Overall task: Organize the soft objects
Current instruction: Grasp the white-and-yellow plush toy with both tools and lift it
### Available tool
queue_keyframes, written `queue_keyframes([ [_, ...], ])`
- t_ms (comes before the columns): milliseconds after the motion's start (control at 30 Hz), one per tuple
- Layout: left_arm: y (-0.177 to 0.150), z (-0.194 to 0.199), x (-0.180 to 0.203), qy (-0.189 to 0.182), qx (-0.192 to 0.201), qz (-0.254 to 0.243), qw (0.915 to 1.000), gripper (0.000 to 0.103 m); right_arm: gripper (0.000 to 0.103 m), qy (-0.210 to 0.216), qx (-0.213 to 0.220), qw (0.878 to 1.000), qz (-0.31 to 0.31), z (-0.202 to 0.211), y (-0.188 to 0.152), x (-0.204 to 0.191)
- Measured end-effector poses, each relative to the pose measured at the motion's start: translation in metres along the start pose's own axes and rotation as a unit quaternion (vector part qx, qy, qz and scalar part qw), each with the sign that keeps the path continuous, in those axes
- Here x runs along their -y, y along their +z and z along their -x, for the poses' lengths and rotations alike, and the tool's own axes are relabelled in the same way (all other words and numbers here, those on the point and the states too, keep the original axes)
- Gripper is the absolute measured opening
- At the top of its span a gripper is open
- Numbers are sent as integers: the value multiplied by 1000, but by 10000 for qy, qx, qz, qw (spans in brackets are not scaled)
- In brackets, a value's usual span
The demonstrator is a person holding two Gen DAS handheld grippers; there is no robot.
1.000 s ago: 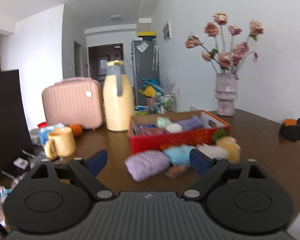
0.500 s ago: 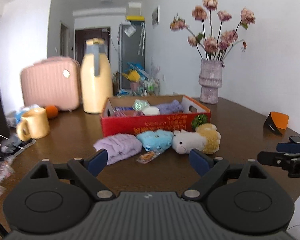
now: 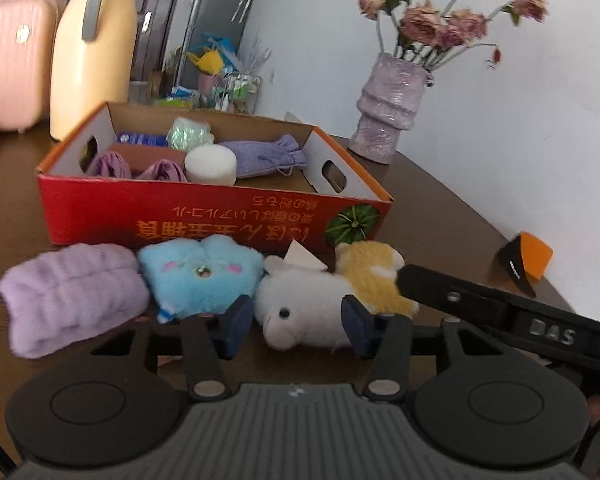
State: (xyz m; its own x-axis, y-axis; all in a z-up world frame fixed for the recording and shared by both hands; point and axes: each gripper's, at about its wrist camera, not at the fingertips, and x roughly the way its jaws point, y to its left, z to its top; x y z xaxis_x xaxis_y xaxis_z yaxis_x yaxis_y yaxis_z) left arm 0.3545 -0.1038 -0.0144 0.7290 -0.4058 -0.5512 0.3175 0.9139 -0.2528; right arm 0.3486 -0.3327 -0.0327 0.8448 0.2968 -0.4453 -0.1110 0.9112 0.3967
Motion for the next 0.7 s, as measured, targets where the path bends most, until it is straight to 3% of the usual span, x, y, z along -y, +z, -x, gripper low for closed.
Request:
queue_keyframes([
  [167,4,-26,-5,-151,-107,266,9995,49,54,44,-267,9982,-533,-30,-2,14],
  [267,3,-35,-6,-389,-265,415,9980,36,47,154,-326,9976,-584,-30,-7,17],
  [400,0,-27,-1,-423,-389,323,9978,16,41,329,-458,9979,-321,-8,-10,14],
  [467,-6,-14,3,-823,-505,351,9947,16,37,662,-630,9955,-268,7,-17,12],
  [533,-19,2,10,-1103,-565,247,9920,16,37,732,-693,9948,-126,22,-26,7],
  [633,-41,34,22,-1037,-468,-110,9934,17,36,748,-708,9947,43,43,-39,-5],
  [700,-49,56,19,-981,-334,-84,9946,19,33,877,-768,9930,171,52,-48,-15],
])
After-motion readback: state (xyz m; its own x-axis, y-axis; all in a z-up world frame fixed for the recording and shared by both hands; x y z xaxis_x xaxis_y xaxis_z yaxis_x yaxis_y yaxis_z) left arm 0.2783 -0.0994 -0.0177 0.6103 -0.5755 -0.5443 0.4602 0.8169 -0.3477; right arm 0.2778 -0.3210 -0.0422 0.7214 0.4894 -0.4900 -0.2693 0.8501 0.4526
